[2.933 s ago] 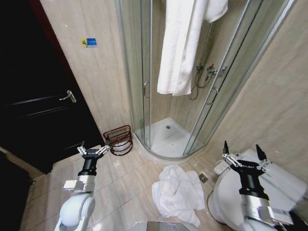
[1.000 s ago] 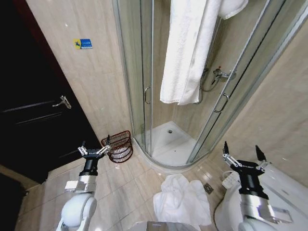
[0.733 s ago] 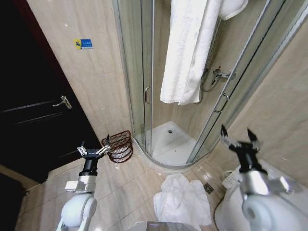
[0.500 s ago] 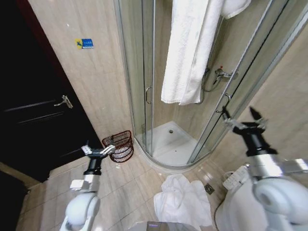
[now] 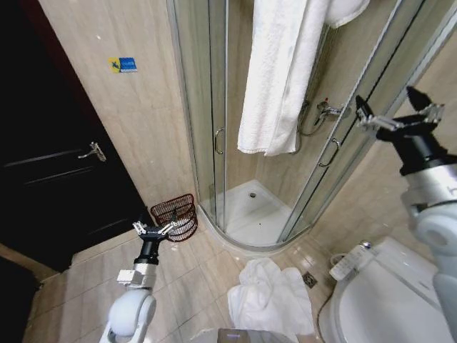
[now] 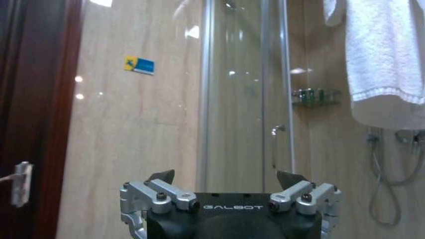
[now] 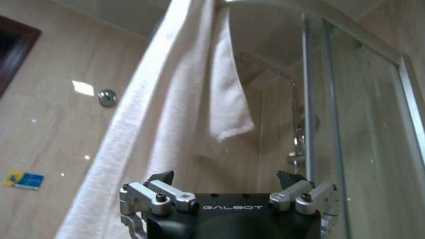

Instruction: Discard the used towel into the hamper.

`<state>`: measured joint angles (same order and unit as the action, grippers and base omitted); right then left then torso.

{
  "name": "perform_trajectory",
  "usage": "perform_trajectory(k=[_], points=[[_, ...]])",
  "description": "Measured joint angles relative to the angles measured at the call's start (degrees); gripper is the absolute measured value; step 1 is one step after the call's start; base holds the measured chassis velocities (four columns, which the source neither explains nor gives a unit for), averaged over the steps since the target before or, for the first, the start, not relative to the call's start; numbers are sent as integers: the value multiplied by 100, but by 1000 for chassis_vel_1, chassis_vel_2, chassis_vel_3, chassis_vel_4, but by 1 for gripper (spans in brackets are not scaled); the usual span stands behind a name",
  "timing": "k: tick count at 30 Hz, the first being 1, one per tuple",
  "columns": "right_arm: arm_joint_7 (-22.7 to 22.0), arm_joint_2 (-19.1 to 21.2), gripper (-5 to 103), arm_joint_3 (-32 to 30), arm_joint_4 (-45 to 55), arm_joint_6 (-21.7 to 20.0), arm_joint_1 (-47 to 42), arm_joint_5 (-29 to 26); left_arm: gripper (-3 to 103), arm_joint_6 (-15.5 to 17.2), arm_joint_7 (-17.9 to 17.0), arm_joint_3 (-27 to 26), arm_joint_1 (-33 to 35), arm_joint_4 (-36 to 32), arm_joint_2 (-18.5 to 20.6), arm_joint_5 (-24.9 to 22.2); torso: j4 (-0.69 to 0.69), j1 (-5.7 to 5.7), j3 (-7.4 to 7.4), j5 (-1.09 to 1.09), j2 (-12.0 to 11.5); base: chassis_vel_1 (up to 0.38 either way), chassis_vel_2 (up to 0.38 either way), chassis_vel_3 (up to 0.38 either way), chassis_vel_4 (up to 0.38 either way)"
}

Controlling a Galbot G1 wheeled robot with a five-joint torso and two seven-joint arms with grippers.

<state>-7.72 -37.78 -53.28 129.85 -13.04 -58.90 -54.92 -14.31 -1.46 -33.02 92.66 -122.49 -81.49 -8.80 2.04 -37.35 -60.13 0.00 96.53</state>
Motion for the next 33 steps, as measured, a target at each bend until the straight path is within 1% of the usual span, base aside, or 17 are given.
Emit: perform_trajectory(k=[2, 3, 5, 9, 11, 15, 17, 20, 21, 23, 25, 26, 27, 28, 31, 32, 33], points=[[5, 176, 100, -50, -138, 46, -45, -87, 100, 135, -45, 127, -152, -1, 3, 77, -2, 0, 0, 2, 0, 0, 0, 0, 0], [5, 176, 100, -50, -138, 46, -45, -87, 100, 135, -45, 127, -152, -1, 3, 77, -2, 0, 0, 2, 0, 0, 0, 0, 0], [-36, 414, 100, -49, -203, 79, -84, -166, 100, 310, -141, 353, -377, -115, 1, 209, -3, 0, 0, 2, 0, 0, 0, 0, 0], [-64, 647, 100, 38, -190, 50, 74, -201, 100, 411, -162, 464, -310, -384, -54, 315, -1, 0, 0, 0, 0, 0, 0, 0, 0], [-64, 682, 100, 75, -195, 29, 154, -204, 100, 400, -162, 465, -262, -424, -69, 351, 1, 0, 1, 0, 0, 0, 0, 0, 0], [46, 850, 100, 202, -416, -82, 569, -239, 100, 202, -137, 448, -44, -464, -177, 596, 2, 1, 1, 0, 1, 0, 0, 0, 0], [106, 913, 100, 202, -513, -96, 655, -237, 100, 148, -120, 461, -12, -439, -223, 633, 2, 1, 1, 0, 1, 0, 0, 0, 0], [210, 1146, 100, 194, -786, -97, 886, -304, 100, 53, -106, 577, -11, -296, -291, 732, -1, 1, 1, 0, 1, 0, 0, 0, 0], [210, 1146, 100, 194, -786, -97, 886, -304, 100, 53, -106, 577, -11, -296, -291, 732, -1, 1, 1, 0, 1, 0, 0, 0, 0], [229, 1324, 100, 232, -830, -98, 1096, -647, 100, 32, -82, 652, -53, -209, -325, 816, -2, 1, 1, 0, 1, 0, 0, 0, 0], [224, 1361, 100, 273, -827, -101, 1179, -753, 100, 35, -79, 670, -65, -198, -327, 828, -2, 1, 1, 1, 1, 0, 0, 0, 0], [222, 1439, 100, 425, -830, -130, 1442, -947, 100, 56, -73, 697, -98, -183, -332, 857, -2, 1, 1, -1, 1, 0, 0, 0, 0], [240, 1468, 100, 578, -867, -149, 1640, -995, 100, 66, -73, 701, -119, -177, -342, 869, -2, 1, 1, -1, 1, 0, 0, 0, 0], [240, 1468, 100, 578, -867, -149, 1640, -995, 100, 66, -73, 701, -119, -177, -342, 869, -2, 1, 1, -1, 1, 0, 0, 0, 0], [284, 1464, 100, 1396, -1155, -161, 2442, -962, 100, 77, -75, 678, -116, -176, -390, 893, 0, 1, 1, -1, 1, 0, 0, 0, 0], [284, 1464, 100, 1396, -1155, -161, 2442, -962, 100, 77, -75, 678, -116, -176, -390, 893, 0, 1, 1, -1, 1, 0, 0, 0, 0], [283, 1421, 100, 1697, -1263, -153, 2729, -923, 100, 77, -78, 660, -91, -184, -395, 898, 1, 1, 1, 0, 1, 0, 0, 0, 0]])
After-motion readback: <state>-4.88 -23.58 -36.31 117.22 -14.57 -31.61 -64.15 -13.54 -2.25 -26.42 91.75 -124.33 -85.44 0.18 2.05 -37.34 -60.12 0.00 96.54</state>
